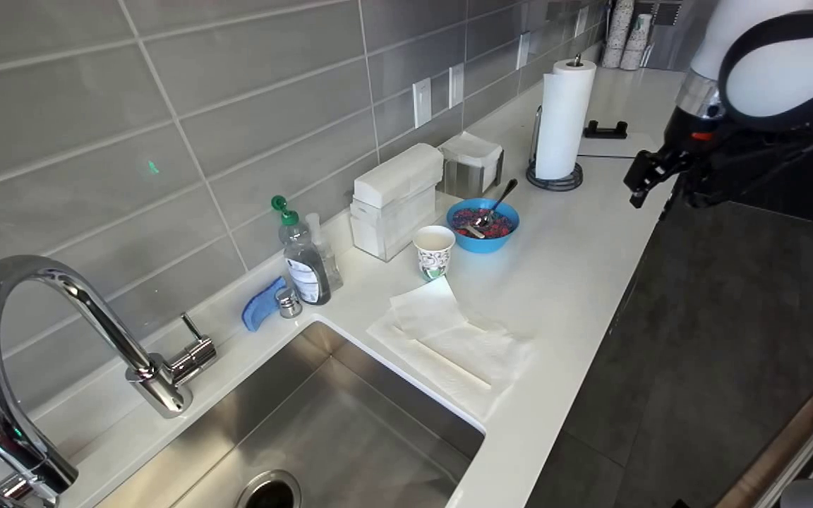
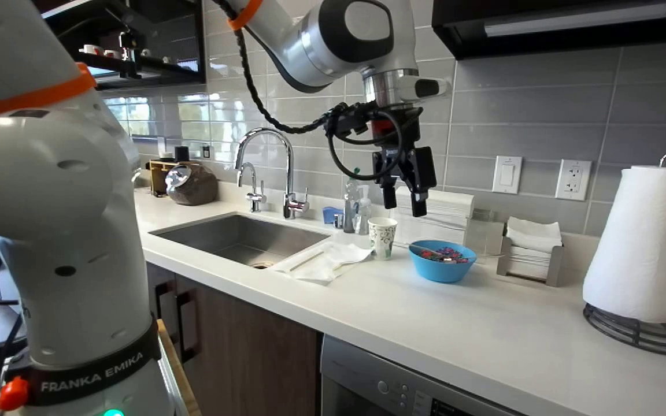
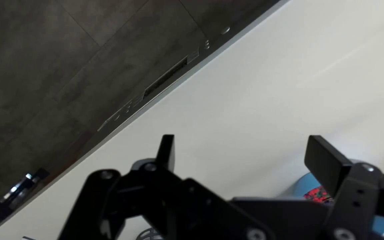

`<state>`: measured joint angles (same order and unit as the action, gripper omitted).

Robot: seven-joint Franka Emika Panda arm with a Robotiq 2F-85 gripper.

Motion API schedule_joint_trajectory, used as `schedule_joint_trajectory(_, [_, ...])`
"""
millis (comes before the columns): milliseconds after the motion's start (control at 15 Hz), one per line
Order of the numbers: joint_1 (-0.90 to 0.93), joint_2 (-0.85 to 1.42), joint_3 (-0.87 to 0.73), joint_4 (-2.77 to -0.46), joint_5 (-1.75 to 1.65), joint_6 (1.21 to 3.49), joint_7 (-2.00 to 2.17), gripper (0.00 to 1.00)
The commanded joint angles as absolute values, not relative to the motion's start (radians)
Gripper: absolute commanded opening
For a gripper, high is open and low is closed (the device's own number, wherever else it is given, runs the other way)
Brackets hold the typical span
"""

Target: Use the spoon to place some cereal from the blue bowl into the coffee cup twice.

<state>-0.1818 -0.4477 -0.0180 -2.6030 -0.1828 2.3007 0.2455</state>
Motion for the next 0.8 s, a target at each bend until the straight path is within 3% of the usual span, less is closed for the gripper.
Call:
schedule_joint_trajectory(0, [-0.203, -0.195, 0.033, -2.436, -0.174, 2.337, 0.470, 1.00])
schedule_joint_trajectory(333, [-0.214, 0.053, 0.098, -2.221, -0.263, 2.333, 0.852, 1.00])
schedule_joint_trajectory(733, [-0.032, 0.299, -0.025, -1.952, -0.303, 2.301, 1.237, 1.00])
